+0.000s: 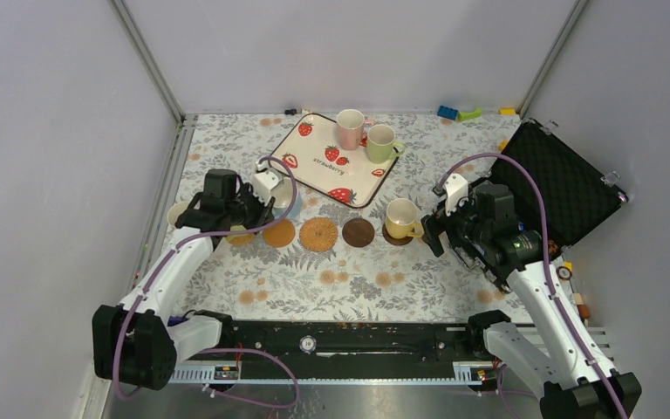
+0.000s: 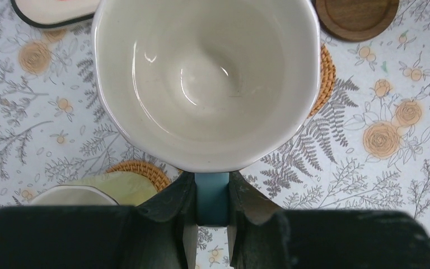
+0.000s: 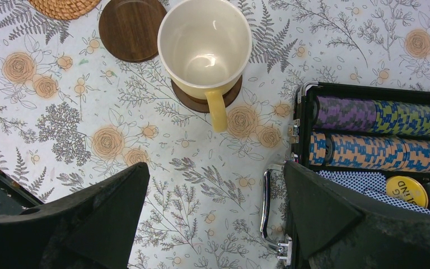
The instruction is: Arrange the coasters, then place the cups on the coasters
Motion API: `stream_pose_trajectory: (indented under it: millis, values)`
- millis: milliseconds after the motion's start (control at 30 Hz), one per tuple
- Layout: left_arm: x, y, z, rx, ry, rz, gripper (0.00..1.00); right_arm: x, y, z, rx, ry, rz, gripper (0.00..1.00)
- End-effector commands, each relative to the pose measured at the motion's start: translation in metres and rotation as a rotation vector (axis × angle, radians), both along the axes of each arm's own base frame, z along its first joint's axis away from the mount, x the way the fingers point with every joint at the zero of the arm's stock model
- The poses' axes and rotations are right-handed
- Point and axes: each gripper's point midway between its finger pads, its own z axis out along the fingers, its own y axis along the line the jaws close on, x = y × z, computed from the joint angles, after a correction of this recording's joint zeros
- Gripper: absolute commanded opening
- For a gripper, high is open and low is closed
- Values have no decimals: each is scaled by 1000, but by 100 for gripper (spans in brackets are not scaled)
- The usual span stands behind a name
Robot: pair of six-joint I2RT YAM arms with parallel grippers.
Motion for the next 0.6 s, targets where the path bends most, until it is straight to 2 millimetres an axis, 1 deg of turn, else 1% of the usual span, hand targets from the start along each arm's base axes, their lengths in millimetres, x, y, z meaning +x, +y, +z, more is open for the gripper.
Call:
stream_pose_trajectory:
  millis: [0, 167, 367, 567]
  values:
    - [19, 0, 22, 17, -109, -14, 0, 4, 1, 6, 4, -27, -4, 99]
    - [17, 6, 8, 40, -100, 12, 0, 4, 1, 5, 5, -24, -1, 99]
    - [20, 18, 2, 74, -125, 67, 0, 3, 1, 3, 2, -18, 2, 99]
    - [14, 26, -15, 80, -106, 86, 0, 4, 1, 2, 1, -15, 3, 99]
